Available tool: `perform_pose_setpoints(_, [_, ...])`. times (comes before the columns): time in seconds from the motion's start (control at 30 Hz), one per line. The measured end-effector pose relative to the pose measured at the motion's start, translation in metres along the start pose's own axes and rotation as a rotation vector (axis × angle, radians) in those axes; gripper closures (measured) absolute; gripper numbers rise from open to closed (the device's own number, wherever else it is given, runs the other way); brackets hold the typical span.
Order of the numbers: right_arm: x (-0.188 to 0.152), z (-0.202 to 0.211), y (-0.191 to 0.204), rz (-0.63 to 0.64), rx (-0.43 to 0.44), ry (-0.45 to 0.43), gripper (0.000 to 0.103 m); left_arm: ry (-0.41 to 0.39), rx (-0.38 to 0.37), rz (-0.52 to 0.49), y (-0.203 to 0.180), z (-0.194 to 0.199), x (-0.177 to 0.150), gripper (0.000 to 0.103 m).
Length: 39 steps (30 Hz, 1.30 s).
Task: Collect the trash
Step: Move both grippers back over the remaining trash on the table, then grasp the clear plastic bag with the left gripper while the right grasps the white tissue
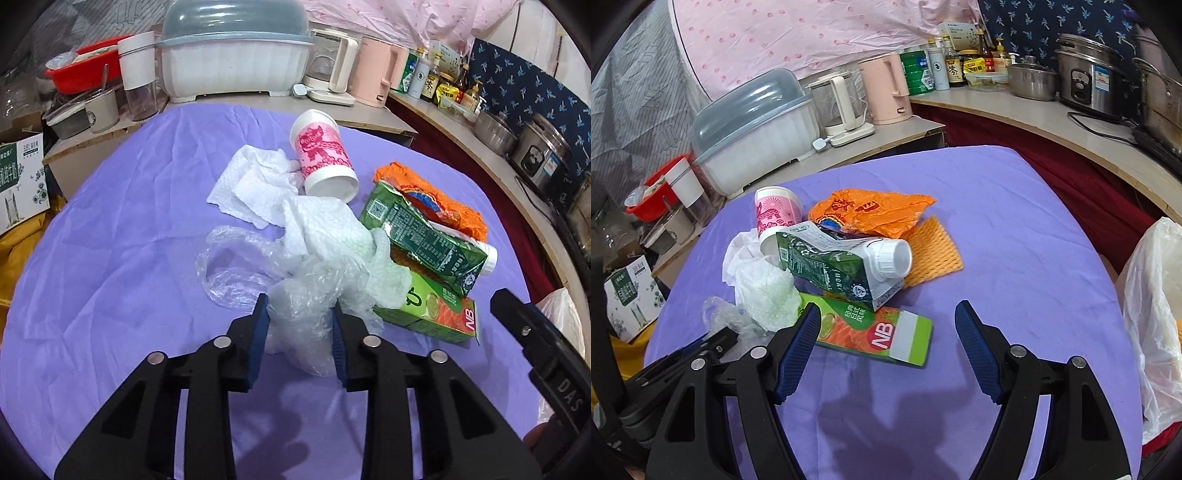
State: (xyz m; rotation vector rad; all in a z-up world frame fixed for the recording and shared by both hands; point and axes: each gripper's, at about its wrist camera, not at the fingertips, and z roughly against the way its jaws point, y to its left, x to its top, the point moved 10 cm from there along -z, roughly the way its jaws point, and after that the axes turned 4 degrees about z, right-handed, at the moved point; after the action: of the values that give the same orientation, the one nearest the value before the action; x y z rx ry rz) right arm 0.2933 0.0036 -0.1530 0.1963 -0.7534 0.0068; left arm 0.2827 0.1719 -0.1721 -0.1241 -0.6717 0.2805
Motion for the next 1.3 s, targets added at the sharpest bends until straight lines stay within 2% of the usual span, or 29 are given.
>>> perform_pose_setpoints(0.37, [0.016, -0.013, 0.007, 0.002, 0.022, -0.012, 0.031, -0.078, -0.009, 0.076, 0.028, 0.037, 0.023, 0.079])
perform_pose_setpoints(0.53, [0.028, -0.017, 0.01, -0.029, 0.048, -0.022, 0.031, -0.087, -0.005, 0.084, 0.037, 0.039, 0.031, 0.079])
perform_pose_setpoints(0.77, [0.011, -0.017, 0.054, 0.012, 0.144, 0.014, 0.032, -0.08, 0.016, 0.12, 0.055, 0.035, 0.031, 0.079])
perform_pose_setpoints(0.93, [0.0, -0.039, 0.096, 0.096, 0.187, 0.066, 0.046, -0.067, 0.023, 0.137, 0.067, 0.033, 0.029, 0.079])
perform_pose_setpoints(1.07, [-0.005, -0.053, 0.109, 0.149, 0.157, 0.073, 0.055, -0.062, 0.028, 0.135, 0.072, 0.031, 0.027, 0.079])
perform_pose_setpoints(1.1, [-0.004, -0.054, 0.112, 0.167, 0.143, 0.064, 0.06, -0.061, 0.027, 0.136, 0.074, 0.031, 0.027, 0.079])
perform_pose_setpoints(1.13, [-0.005, -0.055, 0.113, 0.176, 0.141, 0.066, 0.073, -0.06, 0.027, 0.137, 0.075, 0.031, 0.026, 0.079])
perform_pose_setpoints(1.2, [-0.005, -0.057, 0.117, 0.18, 0.151, 0.078, 0.09, -0.057, 0.028, 0.139, 0.077, 0.03, 0.026, 0.079])
perform_pose_setpoints(1.3, [-0.002, -0.052, 0.119, 0.18, 0.175, 0.076, 0.095, -0.056, 0.023, 0.146, 0.078, 0.032, 0.026, 0.079])
